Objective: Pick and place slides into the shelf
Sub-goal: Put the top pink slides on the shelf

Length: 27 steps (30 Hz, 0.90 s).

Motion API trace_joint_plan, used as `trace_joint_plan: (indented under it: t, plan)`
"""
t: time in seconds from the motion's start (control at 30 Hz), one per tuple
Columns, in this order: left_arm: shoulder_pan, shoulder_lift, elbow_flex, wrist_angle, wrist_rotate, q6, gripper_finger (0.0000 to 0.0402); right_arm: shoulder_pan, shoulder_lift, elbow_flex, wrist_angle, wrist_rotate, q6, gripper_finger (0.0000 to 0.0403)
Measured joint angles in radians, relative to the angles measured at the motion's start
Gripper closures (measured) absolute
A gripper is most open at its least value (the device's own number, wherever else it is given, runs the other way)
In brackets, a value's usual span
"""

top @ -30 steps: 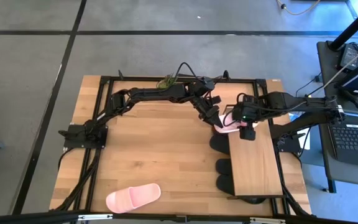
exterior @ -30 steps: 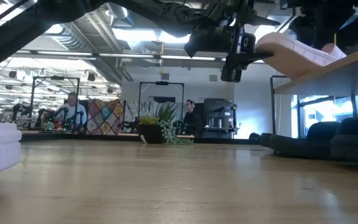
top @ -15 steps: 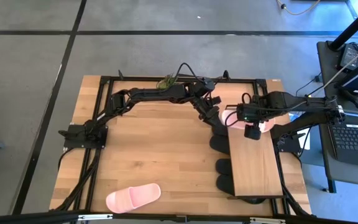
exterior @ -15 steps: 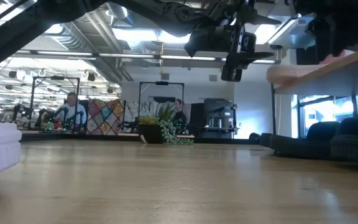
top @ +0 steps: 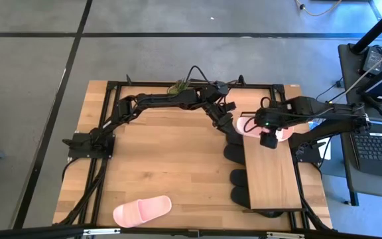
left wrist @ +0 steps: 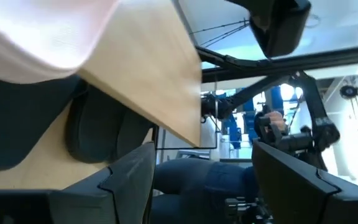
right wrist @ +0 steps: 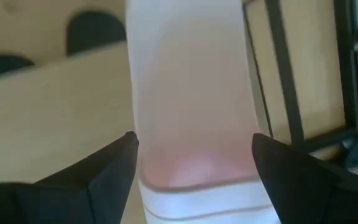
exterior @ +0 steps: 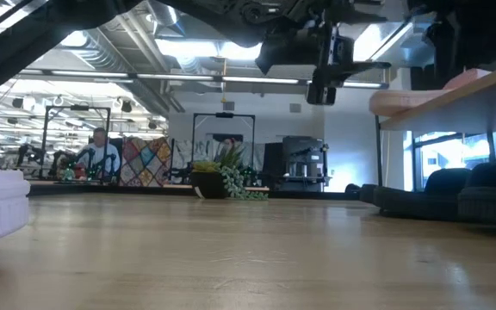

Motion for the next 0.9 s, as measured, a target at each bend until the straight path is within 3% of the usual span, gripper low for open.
trace_joint_plan:
  t: [0.2,0.33,0.43,0.57,0.77,0.9]
  plan:
    - [0.003,-0.054,0.000,-0.004,0.004,0.073,0.0144,0.000,-0.101,0.000,0.097,0.000,0.038,0.0089]
    - [-0.003,-0.107,0.000,-0.033,-0.006,0.230,0.0144,0.000,-0.161,0.000,0.157,-0.030,0.108,0.0089]
    - [-0.029,-0.159,0.000,-0.071,-0.076,0.361,0.0144,0.000,-0.198,0.001,0.204,-0.042,0.132,0.0089]
    - [-0.071,-0.231,0.001,-0.206,-0.266,0.537,0.0144,0.000,-0.236,0.002,0.250,-0.043,0.132,0.0089]
    - [-0.163,-0.337,0.001,-0.492,-0.721,0.727,0.0144,0.000,-0.266,0.002,0.264,-0.043,0.142,0.0089]
    - [-0.230,-0.358,0.001,-0.595,-0.997,0.753,0.0144,-0.002,-0.284,0.002,0.242,-0.041,0.340,0.0089]
